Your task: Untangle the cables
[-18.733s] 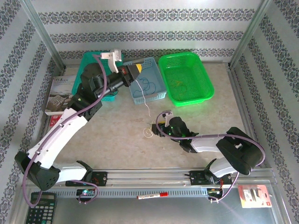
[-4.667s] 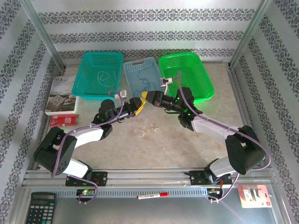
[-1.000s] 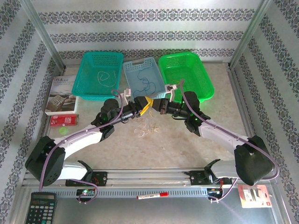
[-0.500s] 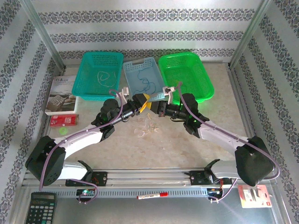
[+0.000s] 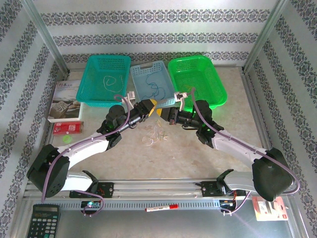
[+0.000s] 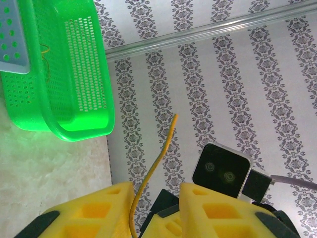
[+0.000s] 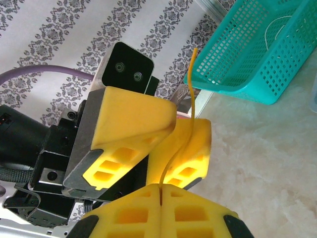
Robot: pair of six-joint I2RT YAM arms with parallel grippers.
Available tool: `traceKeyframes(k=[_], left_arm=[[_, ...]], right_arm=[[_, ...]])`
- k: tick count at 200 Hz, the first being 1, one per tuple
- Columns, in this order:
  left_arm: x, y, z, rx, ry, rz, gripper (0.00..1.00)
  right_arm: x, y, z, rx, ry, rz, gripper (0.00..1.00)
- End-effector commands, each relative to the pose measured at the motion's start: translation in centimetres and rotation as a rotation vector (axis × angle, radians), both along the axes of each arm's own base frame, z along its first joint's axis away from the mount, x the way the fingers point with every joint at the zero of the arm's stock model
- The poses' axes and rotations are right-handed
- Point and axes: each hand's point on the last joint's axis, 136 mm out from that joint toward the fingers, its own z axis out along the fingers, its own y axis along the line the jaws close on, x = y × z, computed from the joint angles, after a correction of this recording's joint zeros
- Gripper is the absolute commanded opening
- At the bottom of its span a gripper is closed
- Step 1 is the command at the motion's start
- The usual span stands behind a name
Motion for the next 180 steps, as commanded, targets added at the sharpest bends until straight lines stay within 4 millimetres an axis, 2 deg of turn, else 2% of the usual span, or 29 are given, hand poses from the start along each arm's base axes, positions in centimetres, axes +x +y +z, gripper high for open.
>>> traceKeyframes(k=[1, 41, 67, 88, 96, 144, 180], left_arm=[[-0.5, 0.1, 2.6, -0.038, -0.084, 0.003, 0.21], [-0.6, -0.1, 4.0, -0.014, -0.133, -0.014, 0.0], [-0.7, -0.4, 4.6, -0.003, -0.157, -0.03, 0.0], [-0.8, -0.4, 5.0, 0.007, -0.181, -0.042, 0.0], [-0.9, -0.5, 5.1, 0.014, -0.192, -0.05, 0.0], [-1.7, -1.6, 6.5, 0.033, -0.305, -0.187, 0.0], [-1.9, -2.3, 7.7, -0.043, -0.354, -0.287, 0.0]], right_arm=[[-0.4, 0.0, 0.0, 0.001, -0.028, -0.003, 0.0], [-0.7, -0.3, -0.6, -0.006, -0.016, -0.006, 0.0], [-0.7, -0.8, -0.8, -0.009, -0.014, -0.016, 0.12], [-0.6, -1.6, -0.9, -0.014, -0.01, -0.039, 0.32], [-0.4, -2.2, -1.0, -0.016, -0.008, -0.054, 0.37], [0.6, -6.2, -1.9, -0.051, 0.01, -0.149, 0.51], [0.9, -7.2, -3.2, -0.094, 0.023, -0.143, 0.61]])
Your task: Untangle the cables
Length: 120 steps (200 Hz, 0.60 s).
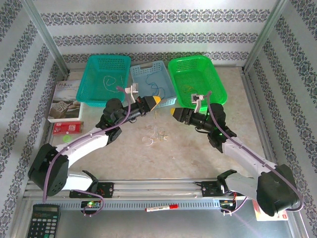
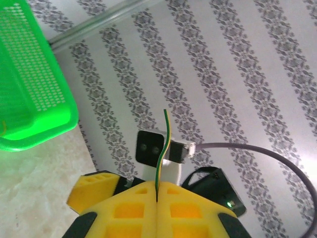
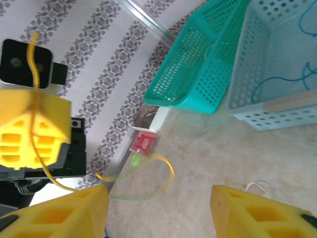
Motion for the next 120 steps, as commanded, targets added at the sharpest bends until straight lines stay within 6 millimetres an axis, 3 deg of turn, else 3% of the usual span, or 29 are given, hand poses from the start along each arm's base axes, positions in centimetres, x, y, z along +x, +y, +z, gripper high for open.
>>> traceKeyframes(k=[1, 41, 120], left_arm=[[-1.0, -0.6, 2.9, -0.071, -0.126, -0.114, 0.0], [-0.9, -1.5, 3.7, -0.156, -0.13, -0.205, 0.0], [-0.3, -1.6, 4.1, -0.24, -0.108, -0.221, 0.0]], right_arm=[[-0.5, -0.2, -1.2, -0.041, 0.002, 0.038, 0.61], [-1.0, 0.6, -2.2, -0.059, 0.011, 0.099, 0.65], [-0.5, 2.8, -3.5, -0.107, 0.011, 0.136, 0.66]])
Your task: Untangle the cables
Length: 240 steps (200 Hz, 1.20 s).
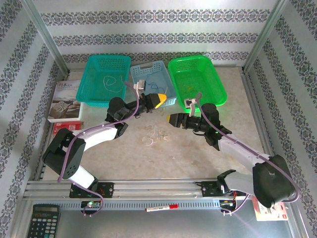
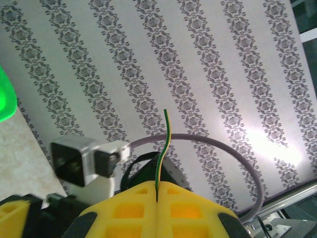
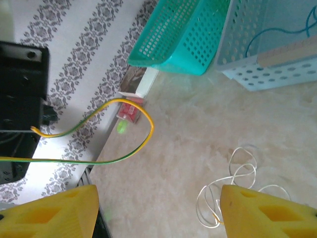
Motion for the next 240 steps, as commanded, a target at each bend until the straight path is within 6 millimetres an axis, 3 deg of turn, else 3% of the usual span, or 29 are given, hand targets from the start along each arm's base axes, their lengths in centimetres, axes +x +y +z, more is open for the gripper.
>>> traceKeyframes(k=[1, 62, 123, 192, 240], left_arm=[[-0.4, 0.6, 2.9, -0.086, -0.081, -0.02, 0.0], [-0.7, 0.6, 3.0, -0.079, -0.081, -0.023, 0.0], [-0.9, 0.7, 3.0, -0.08, -0.082, -0.025, 0.0], [-1.3, 0.5, 3.8, -0.091, -0.097, -0.033, 0.0], [-1.6, 0.5, 4.4, -0.101, -0.107, -0.034, 0.0]], right_arm=[[0.5, 1.0, 1.0, -0.009, -0.06, 0.024, 0.66], [1.2, 0.8, 0.9, -0.016, -0.063, -0.004, 0.65], [1.5, -0.3, 2.8, 0.008, -0.101, -0.037, 0.65], [2.1, 1.2, 4.2, 0.022, -0.123, -0.007, 0.64], [2.5, 2.5, 3.7, 0.016, -0.115, 0.012, 0.64]])
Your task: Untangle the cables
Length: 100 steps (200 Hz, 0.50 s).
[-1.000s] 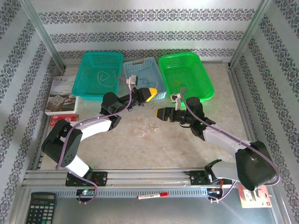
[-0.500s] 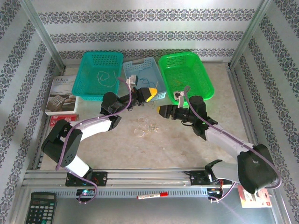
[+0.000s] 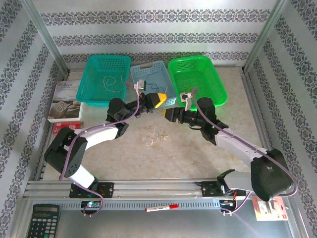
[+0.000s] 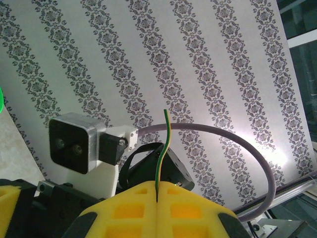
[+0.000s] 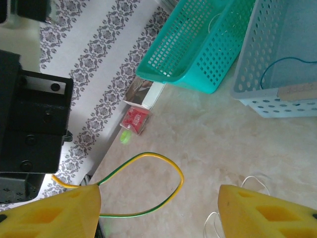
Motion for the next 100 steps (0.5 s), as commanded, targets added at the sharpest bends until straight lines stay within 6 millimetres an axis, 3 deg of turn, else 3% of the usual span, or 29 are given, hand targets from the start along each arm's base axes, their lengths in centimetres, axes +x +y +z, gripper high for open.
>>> traceKeyframes(k=[1, 64, 100], left_arm=[[-1.6, 0.5, 4.1, -0.071, -0.121, -0.017, 0.0], [-2.0, 0.2, 4.8, -0.083, -0.131, -0.031, 0.0], [-2.3, 0.0, 4.6, -0.085, -0.129, -0.038, 0.0]], right_arm=[[0.6, 0.8, 1.2, 0.012, -0.053, 0.01, 0.64], [1.5, 2.0, 0.7, 0.016, -0.039, 0.025, 0.62], [2.1, 2.4, 1.0, 0.031, -0.039, 0.021, 0.53]])
